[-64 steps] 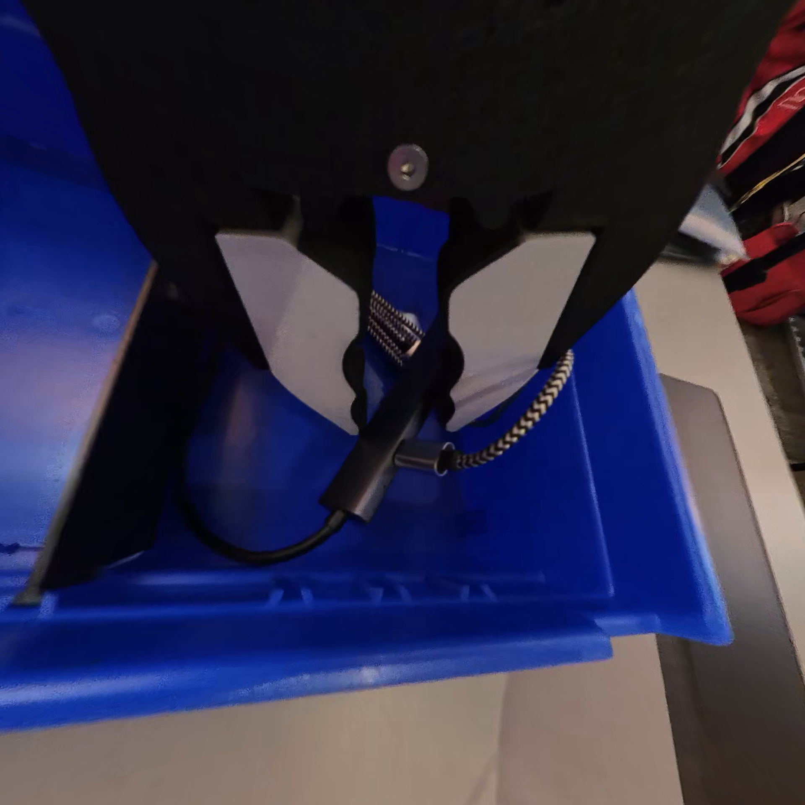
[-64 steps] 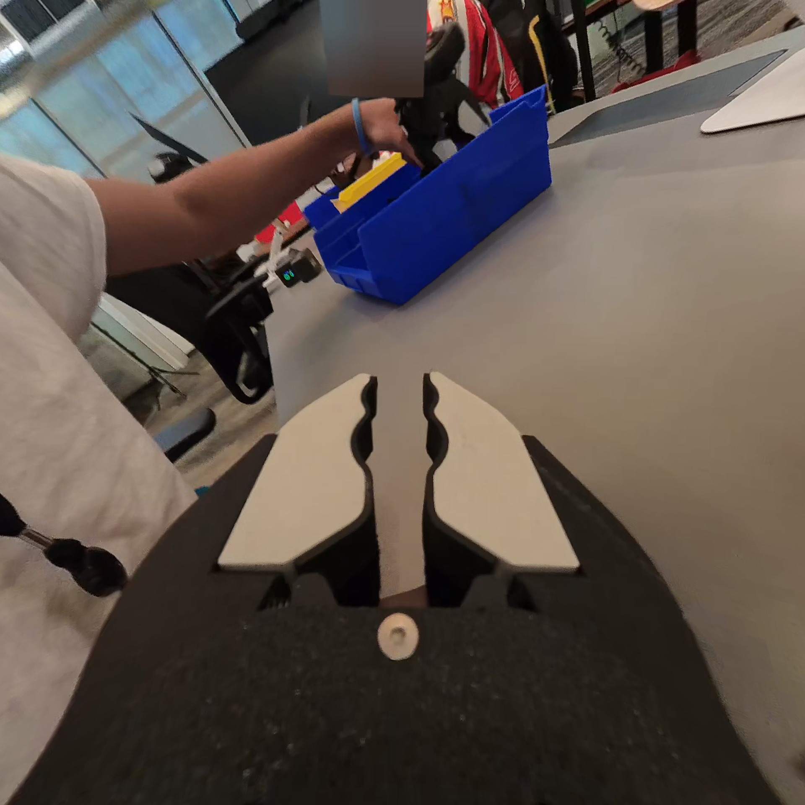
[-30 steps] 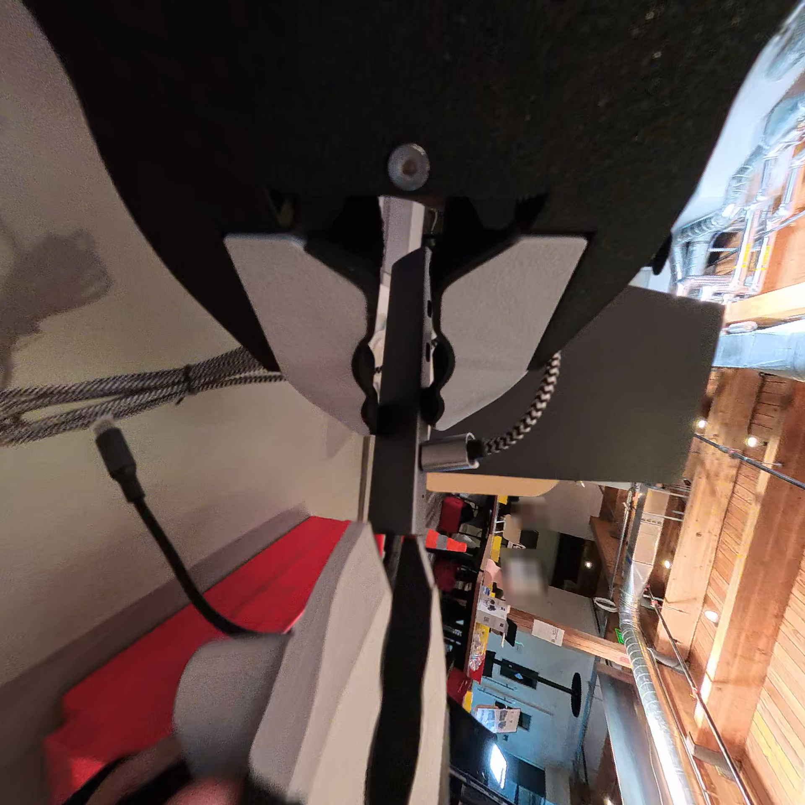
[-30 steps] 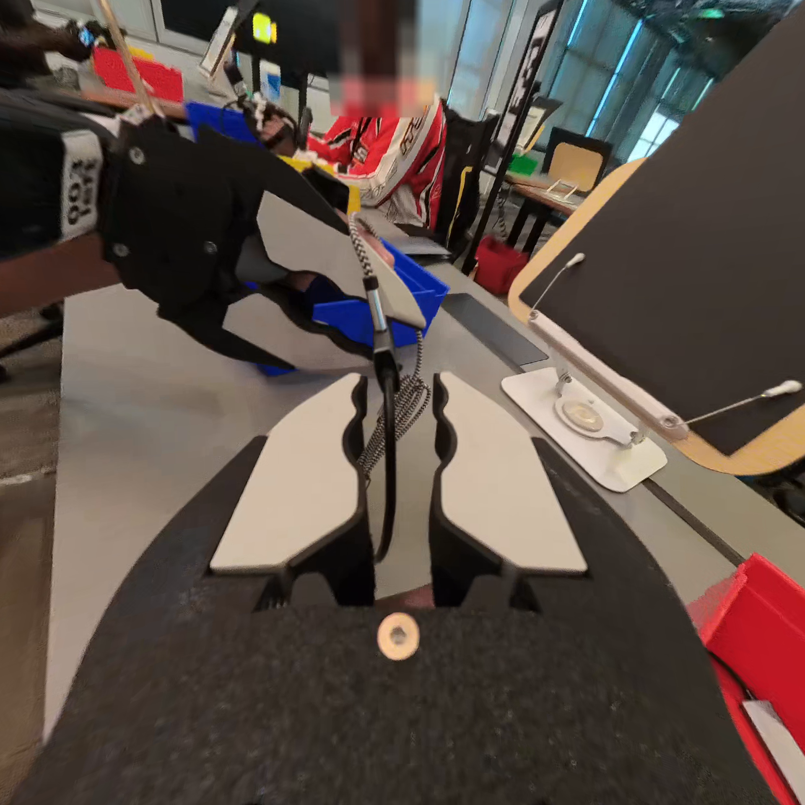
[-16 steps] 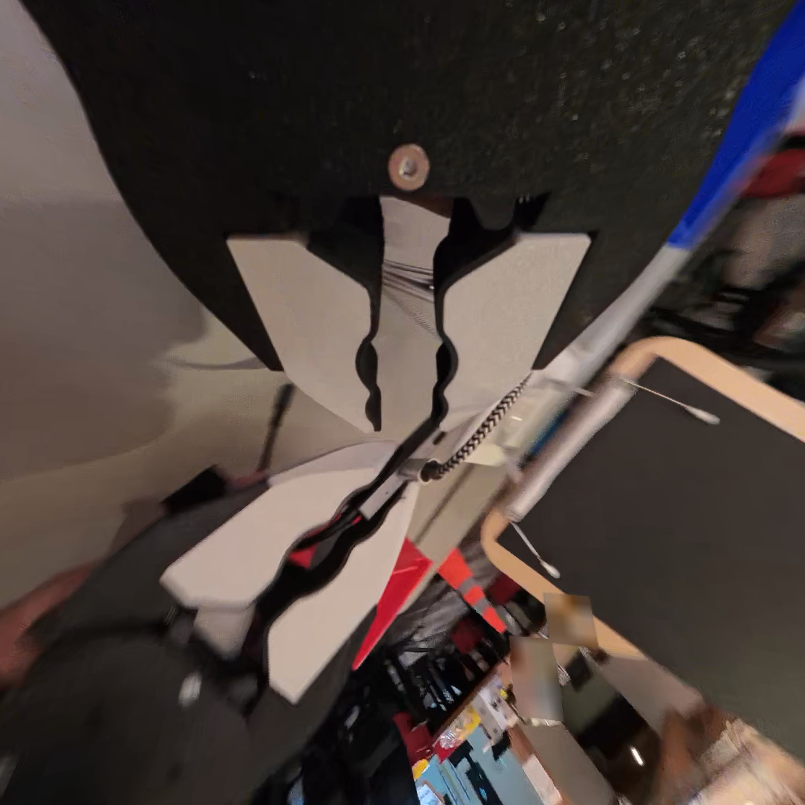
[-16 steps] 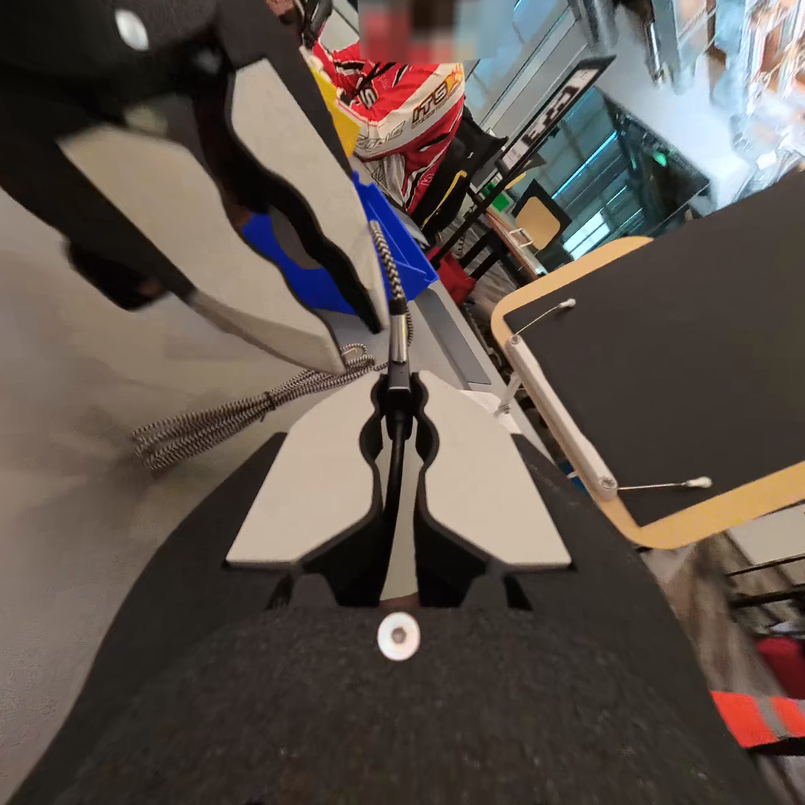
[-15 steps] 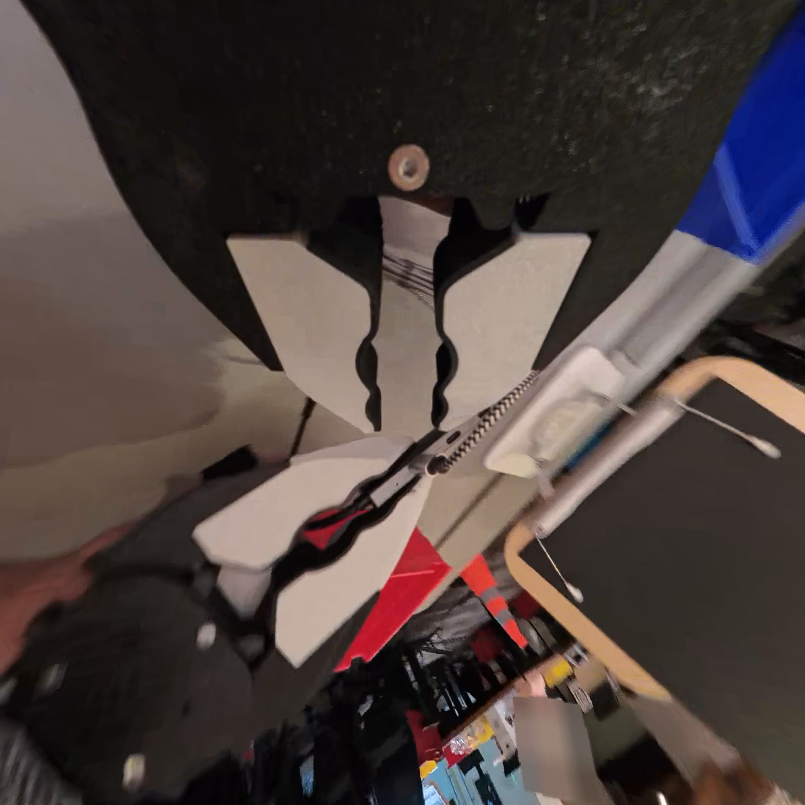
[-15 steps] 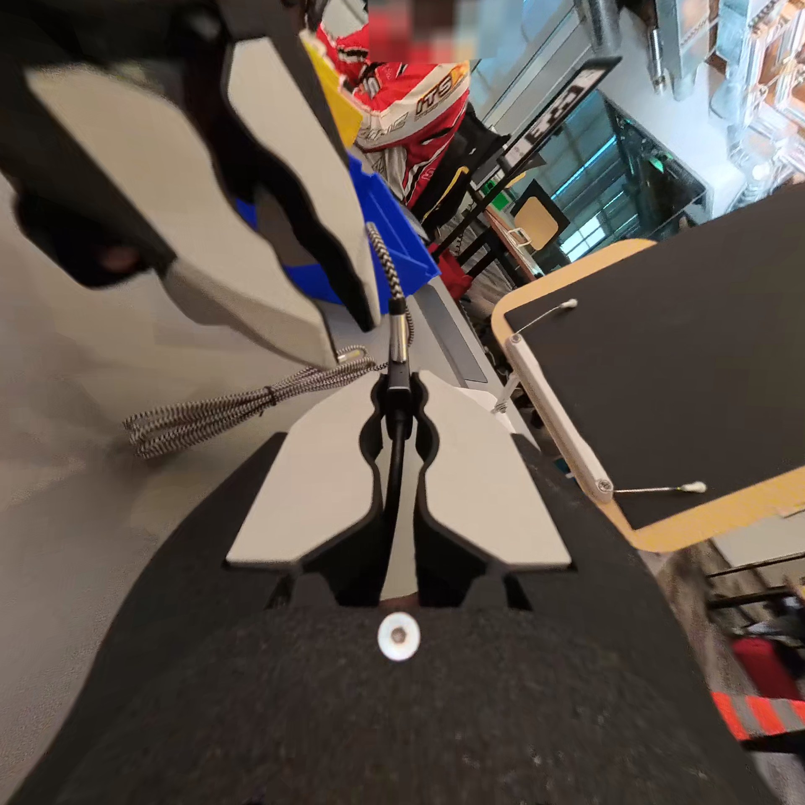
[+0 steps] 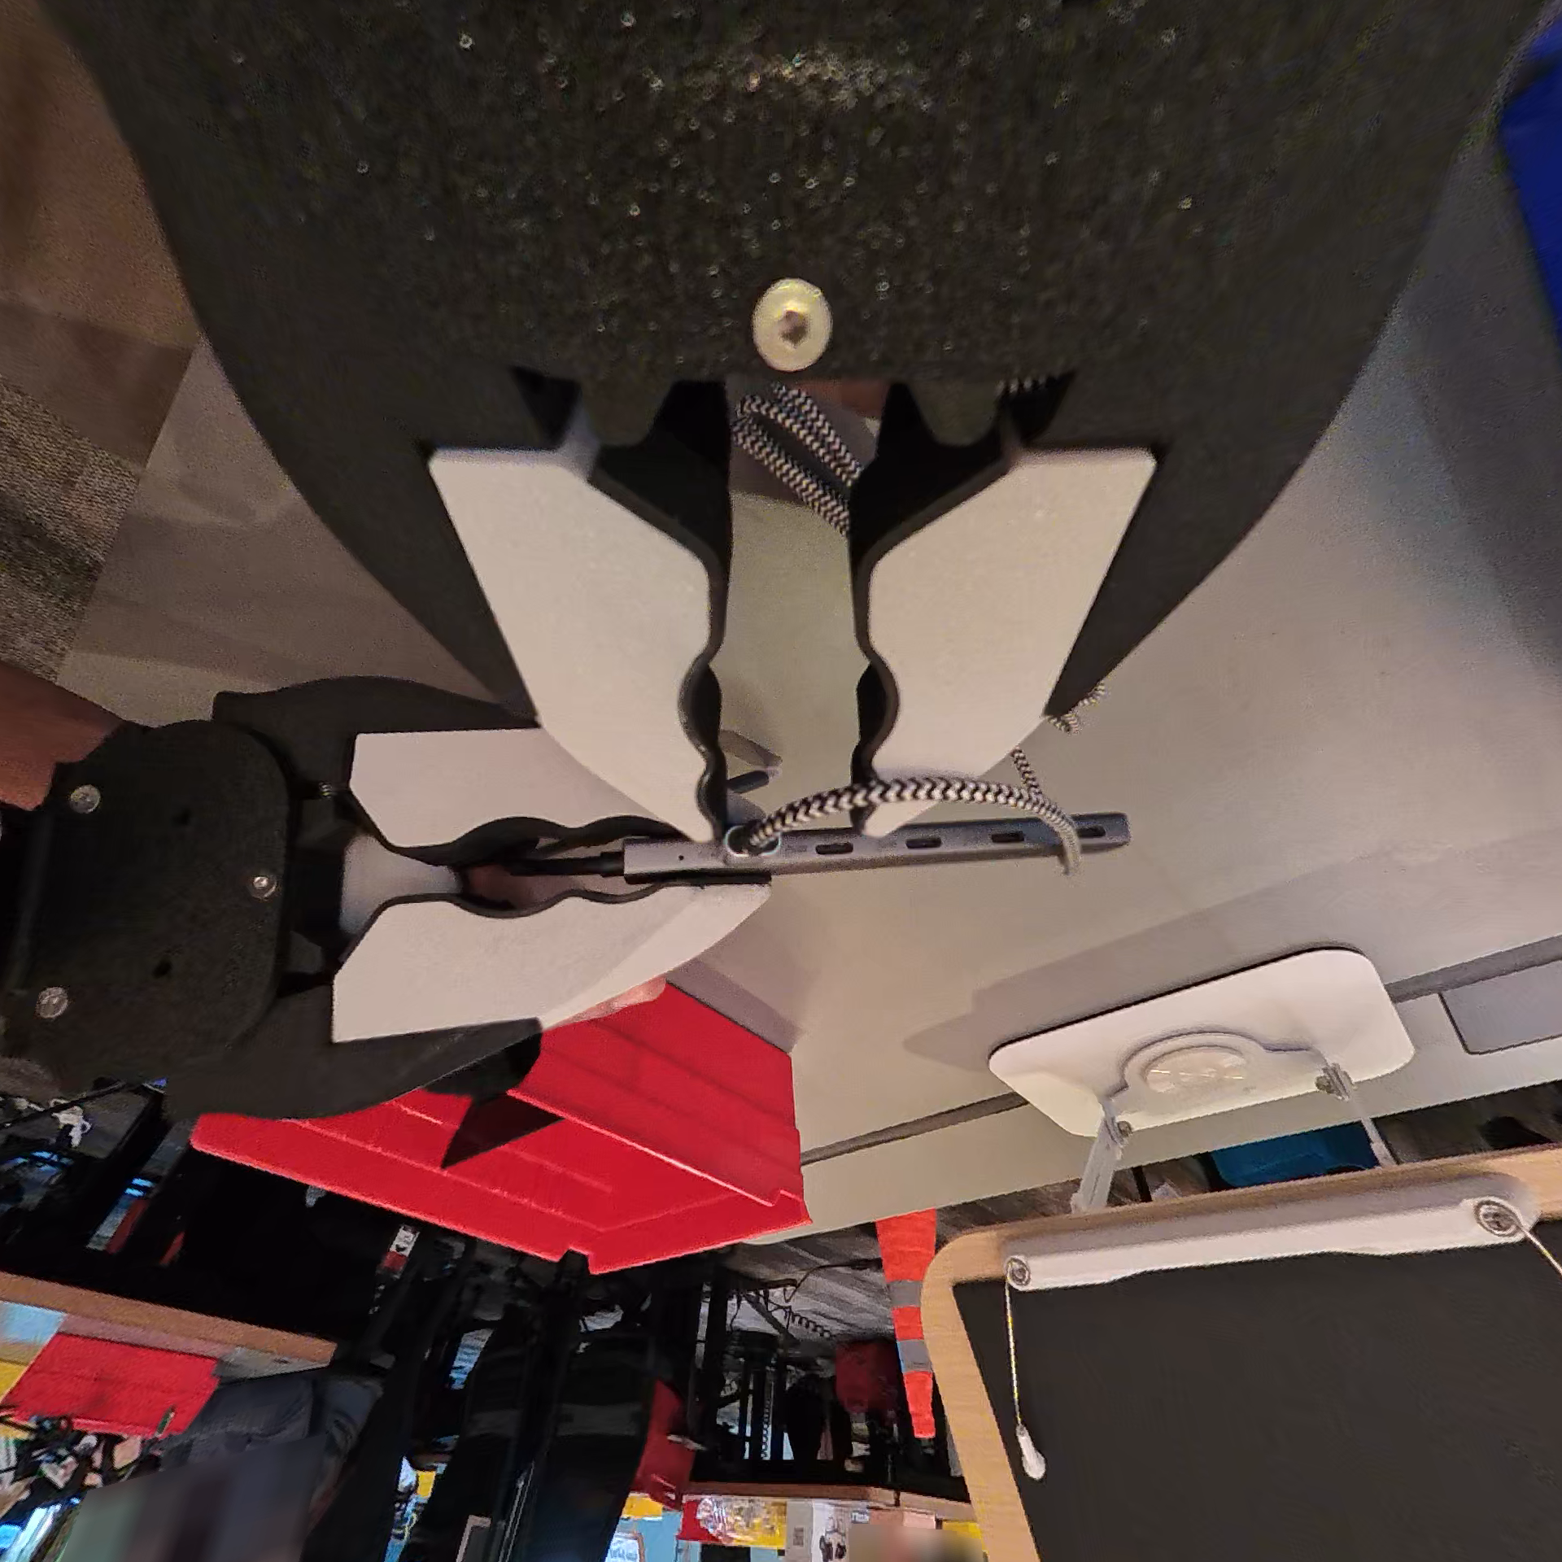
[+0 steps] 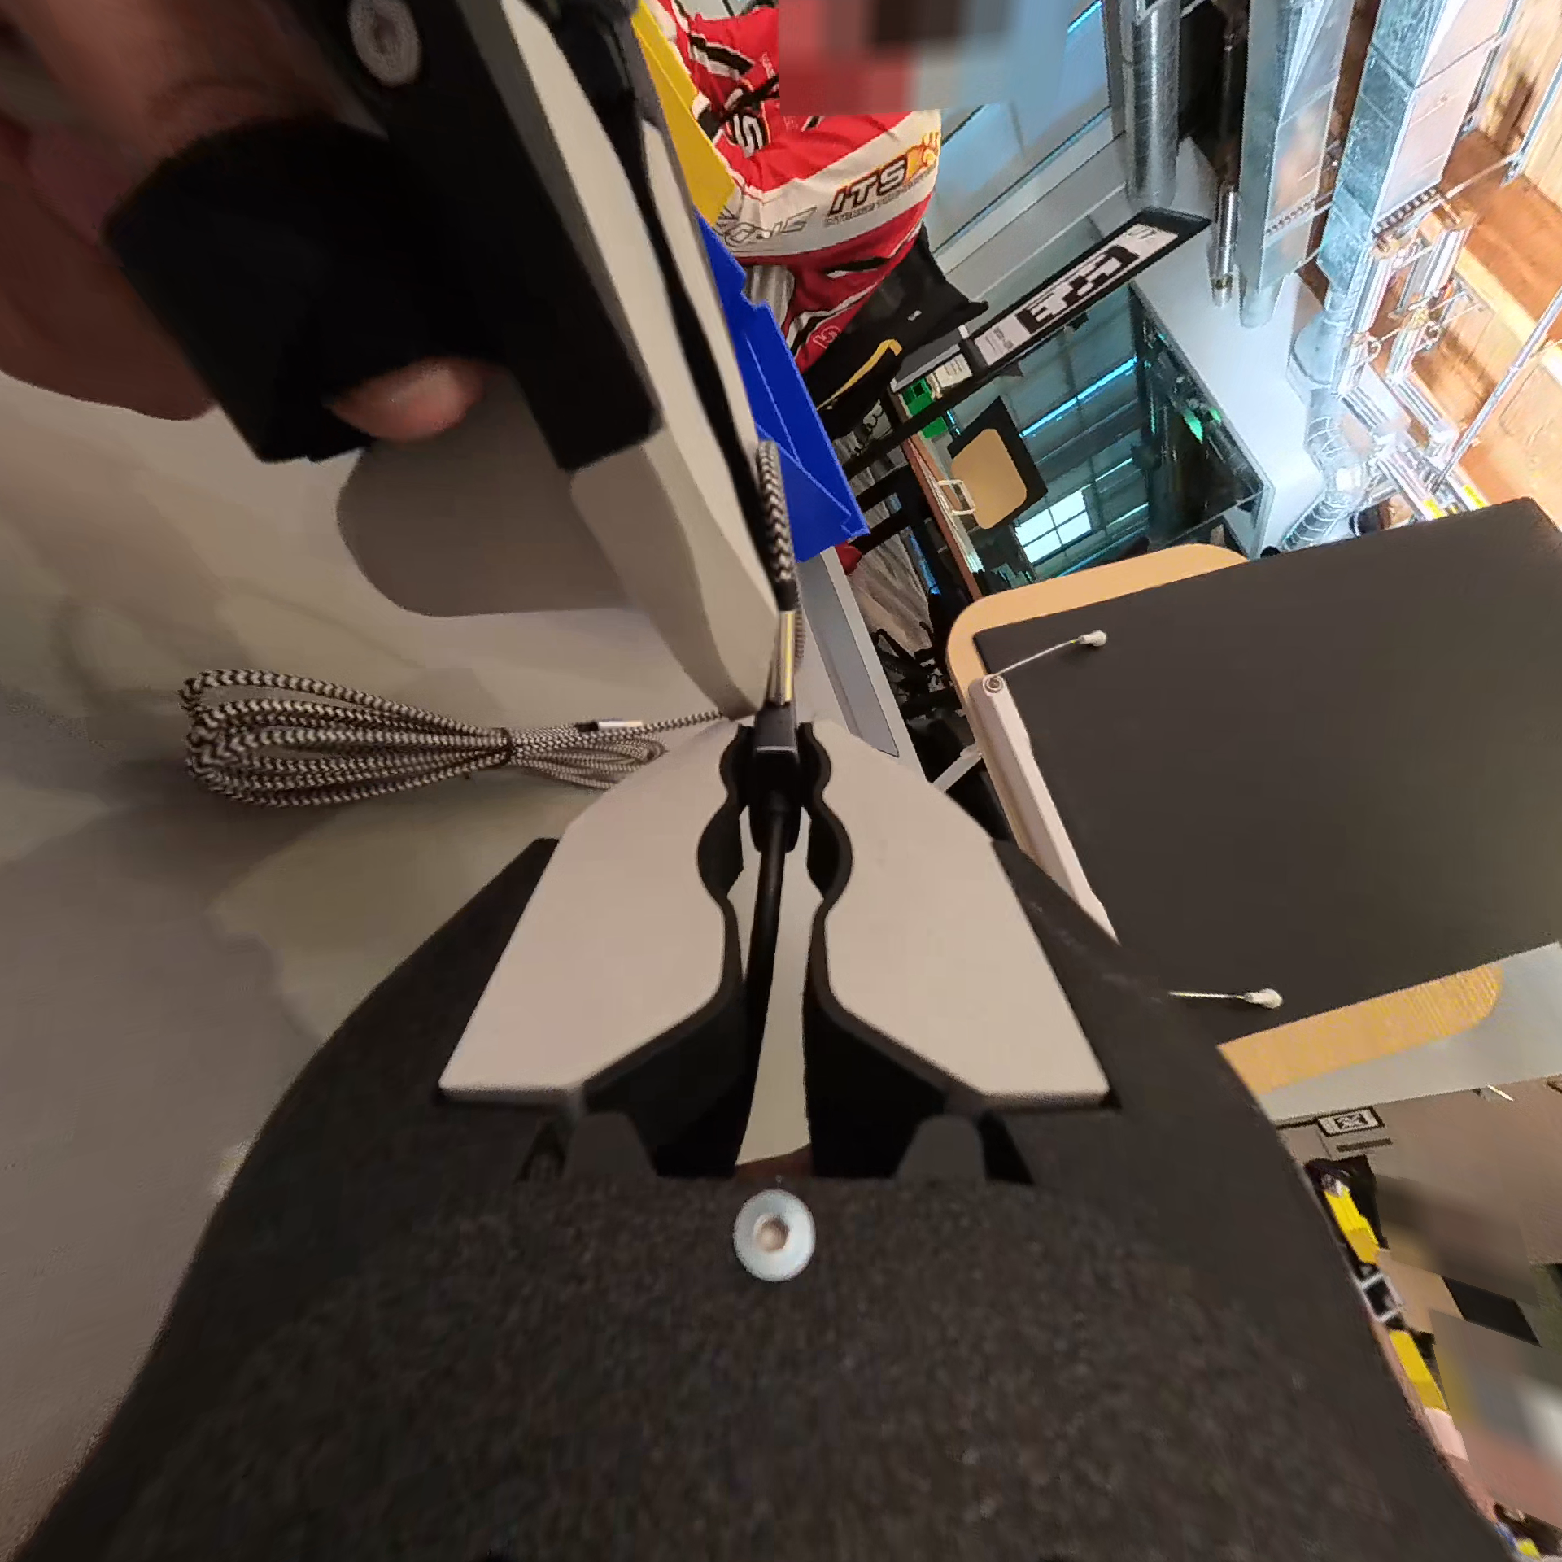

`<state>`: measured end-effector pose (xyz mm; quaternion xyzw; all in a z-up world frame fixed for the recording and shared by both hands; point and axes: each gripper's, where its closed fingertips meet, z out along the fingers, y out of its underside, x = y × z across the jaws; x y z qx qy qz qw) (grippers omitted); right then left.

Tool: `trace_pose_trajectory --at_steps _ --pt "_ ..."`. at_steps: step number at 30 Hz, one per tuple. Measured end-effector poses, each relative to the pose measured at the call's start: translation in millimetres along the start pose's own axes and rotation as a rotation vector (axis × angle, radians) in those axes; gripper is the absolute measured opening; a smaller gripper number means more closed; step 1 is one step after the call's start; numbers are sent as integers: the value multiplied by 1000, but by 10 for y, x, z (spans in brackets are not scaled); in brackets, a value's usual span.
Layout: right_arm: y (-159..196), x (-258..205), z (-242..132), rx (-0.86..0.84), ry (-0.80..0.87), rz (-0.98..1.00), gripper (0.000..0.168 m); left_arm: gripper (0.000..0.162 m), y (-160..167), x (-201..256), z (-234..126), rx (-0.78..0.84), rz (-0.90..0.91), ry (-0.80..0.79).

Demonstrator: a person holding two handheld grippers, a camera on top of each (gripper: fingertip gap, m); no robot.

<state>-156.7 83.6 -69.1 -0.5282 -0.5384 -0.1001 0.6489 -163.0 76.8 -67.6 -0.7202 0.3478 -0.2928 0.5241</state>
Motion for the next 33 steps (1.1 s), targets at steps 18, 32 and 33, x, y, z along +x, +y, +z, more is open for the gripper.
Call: trace_pose_trajectory --at_steps 18,32,33 --pt "29 -61 -6 -14 -9 -20 10 16 2 118 5 77 -116 81" --pt "18 -80 -17 -19 0 -23 10 11 11 94 2 102 -174 108" --pt "23 -81 -12 -22 -1 -12 10 11 14 90 4 101 -180 110"
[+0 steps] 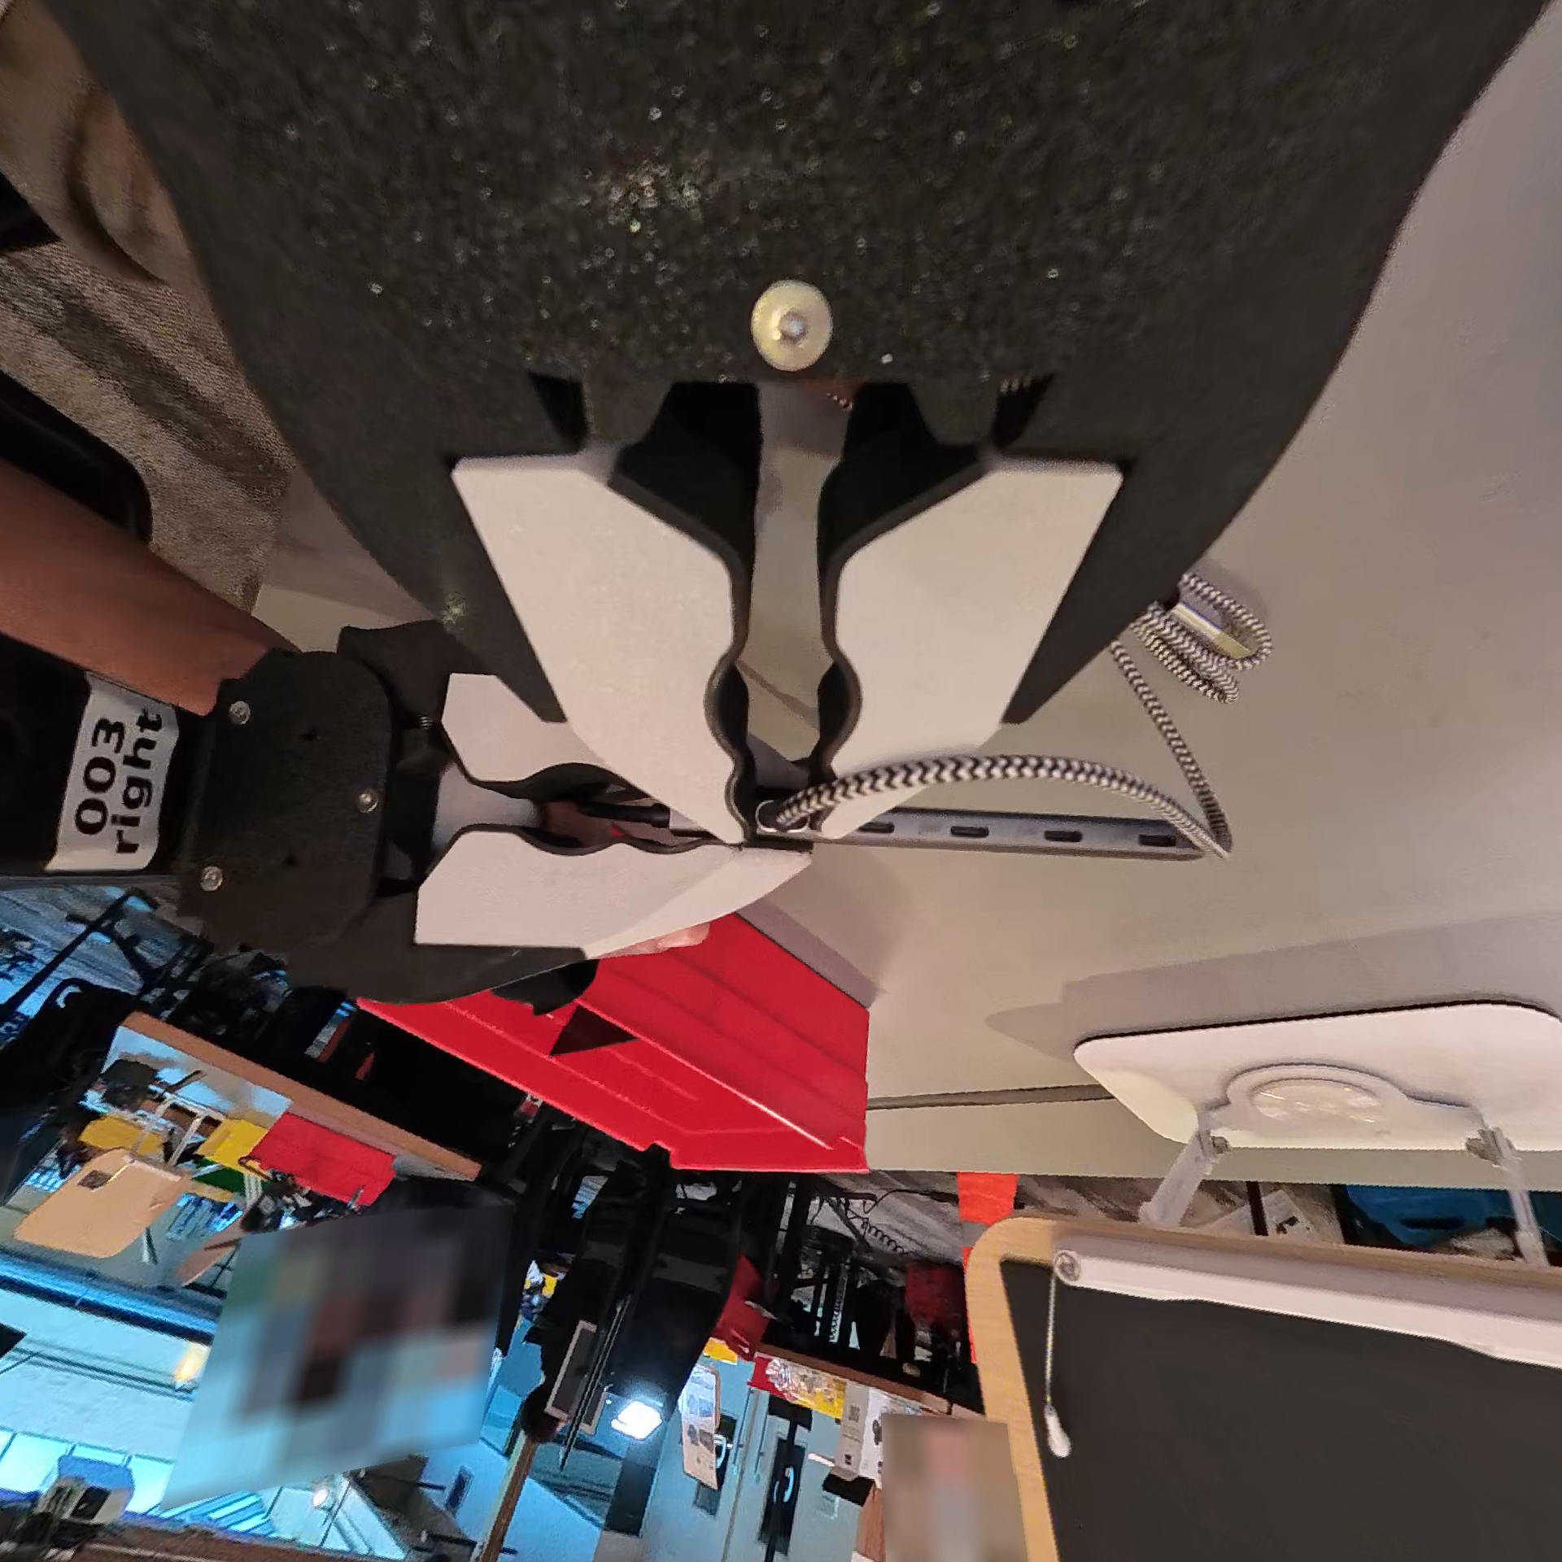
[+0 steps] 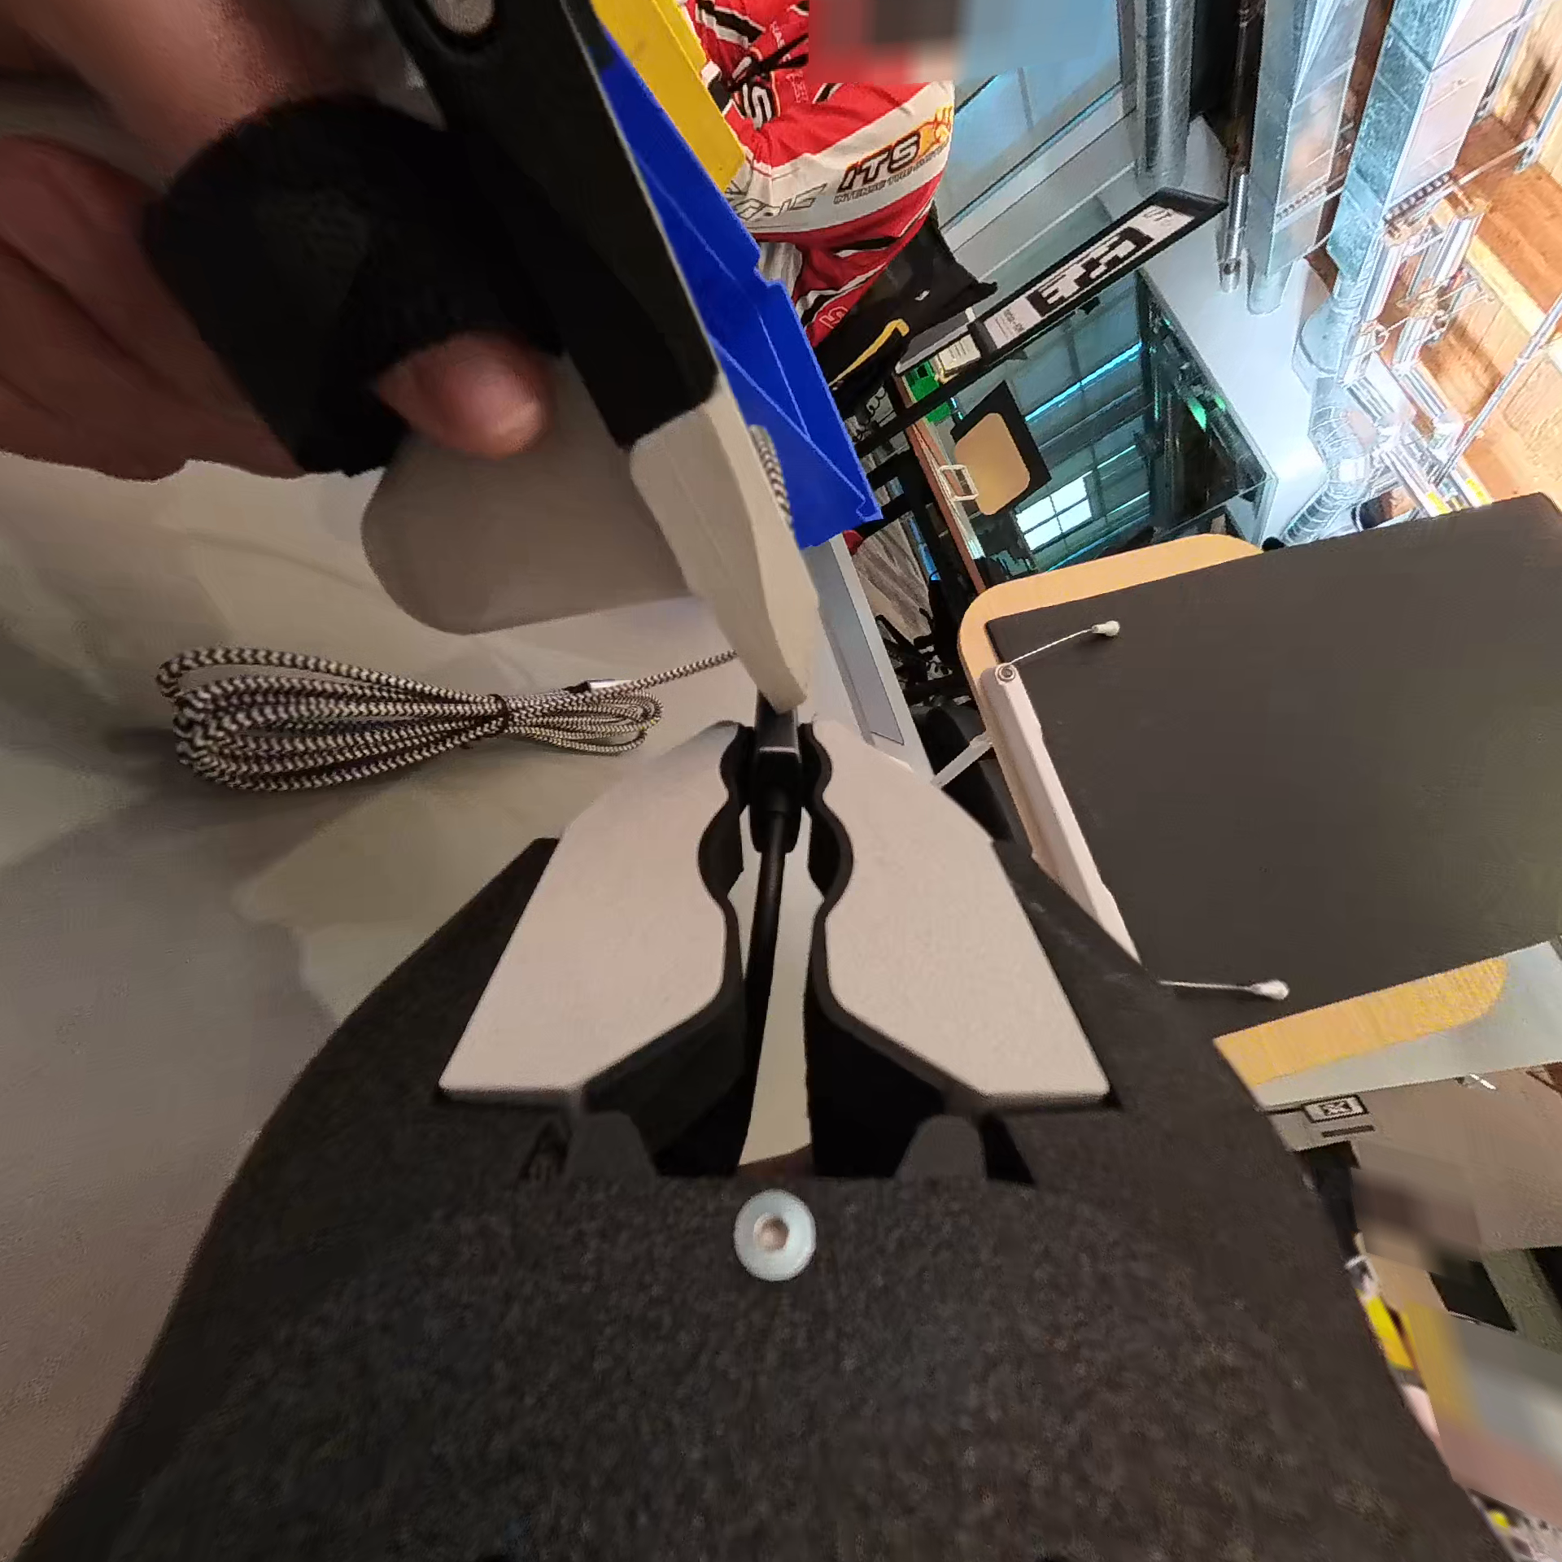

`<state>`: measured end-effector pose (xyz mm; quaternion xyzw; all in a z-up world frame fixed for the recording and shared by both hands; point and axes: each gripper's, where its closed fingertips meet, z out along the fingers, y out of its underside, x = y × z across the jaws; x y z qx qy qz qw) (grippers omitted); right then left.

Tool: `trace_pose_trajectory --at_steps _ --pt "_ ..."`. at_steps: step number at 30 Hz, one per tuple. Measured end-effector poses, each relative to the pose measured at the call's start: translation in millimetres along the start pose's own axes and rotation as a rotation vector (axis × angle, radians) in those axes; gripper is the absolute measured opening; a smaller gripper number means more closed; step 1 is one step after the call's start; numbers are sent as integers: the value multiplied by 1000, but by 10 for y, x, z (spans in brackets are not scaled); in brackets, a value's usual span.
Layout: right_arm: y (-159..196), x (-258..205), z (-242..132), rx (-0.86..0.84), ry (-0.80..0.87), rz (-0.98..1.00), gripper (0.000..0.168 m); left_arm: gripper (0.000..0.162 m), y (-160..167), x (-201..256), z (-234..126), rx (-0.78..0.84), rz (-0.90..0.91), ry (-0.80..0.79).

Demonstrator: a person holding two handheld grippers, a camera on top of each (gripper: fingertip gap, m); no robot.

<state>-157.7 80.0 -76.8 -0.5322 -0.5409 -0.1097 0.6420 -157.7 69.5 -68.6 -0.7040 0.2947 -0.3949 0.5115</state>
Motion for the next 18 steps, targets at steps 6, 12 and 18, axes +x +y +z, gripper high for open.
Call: trace_pose_trajectory --at_steps 6,12,18 --pt "-18 60 9 -30 77 -22 11 11 -50 1 -31 20 12 -8" --pt "81 118 28 -113 135 -8 11 11 -162 37 -104 79 70 -14" --pt "91 548 -145 -119 204 106 10 11 -408 -210 -309 77 59 -69"
